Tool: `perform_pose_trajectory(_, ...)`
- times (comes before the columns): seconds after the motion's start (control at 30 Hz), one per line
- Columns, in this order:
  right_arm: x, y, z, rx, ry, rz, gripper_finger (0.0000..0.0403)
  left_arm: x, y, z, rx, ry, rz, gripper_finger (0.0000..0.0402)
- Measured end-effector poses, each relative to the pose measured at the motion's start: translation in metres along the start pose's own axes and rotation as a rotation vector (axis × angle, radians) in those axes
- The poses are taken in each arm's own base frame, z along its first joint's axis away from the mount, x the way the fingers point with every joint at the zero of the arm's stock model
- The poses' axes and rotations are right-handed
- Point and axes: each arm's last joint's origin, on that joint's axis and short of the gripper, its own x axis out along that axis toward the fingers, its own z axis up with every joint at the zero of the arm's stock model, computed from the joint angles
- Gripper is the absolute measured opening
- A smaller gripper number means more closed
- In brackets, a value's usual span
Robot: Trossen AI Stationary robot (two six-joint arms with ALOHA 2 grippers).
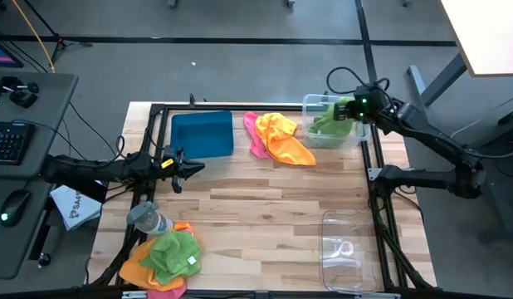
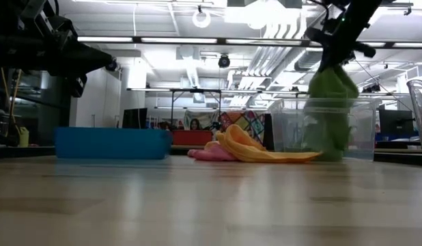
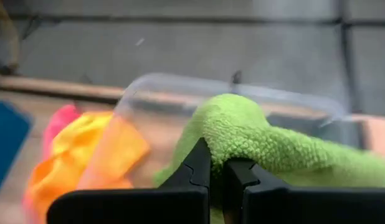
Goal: Sort microfiber towel by color & place in baskets
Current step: Put the top green towel into the top transparent bin
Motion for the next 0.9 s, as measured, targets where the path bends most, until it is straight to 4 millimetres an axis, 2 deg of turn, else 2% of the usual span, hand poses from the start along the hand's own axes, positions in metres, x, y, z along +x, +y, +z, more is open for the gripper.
perform_pose_trajectory(0.23, 0.029, 0.012, -0.014, -0.058, 0.182, 0.025, 0.0014, 0.0, 0.0, 0.0, 0.0, 0.0, 0.0, 0.0011)
perform_pose_trajectory(0.4, 0.043, 0.017, -0.018, -0.133, 0.263, 0.062, 0.0049, 0.0, 0.0, 0.0, 0.0, 0.0, 0.0, 0.0011)
perform_pose_trajectory(0.5, 0.045, 0.017, -0.02, -0.169, 0.294, 0.07, 0.0091, 0.0, 0.0, 0.0, 0.0, 0.0, 0.0, 0.0011)
perform_pose_trajectory(0.67, 0.04, 0.016, -0.02, -0.194, 0.311, 0.077, 0.0183, 0.0, 0.0, 0.0, 0.0, 0.0, 0.0, 0.0011)
perform_pose_trajectory(0.8, 0.031, 0.018, -0.005, -0.191, 0.258, 0.092, 0.0254, 0.0, 0.0, 0.0, 0.0, 0.0, 0.0, 0.0011)
perform_pose_trajectory(0.9, 0.018, 0.022, 0.013, -0.163, 0.192, 0.126, 0.0288, 0.0, 0.0, 0.0, 0.0, 0.0, 0.0, 0.0011)
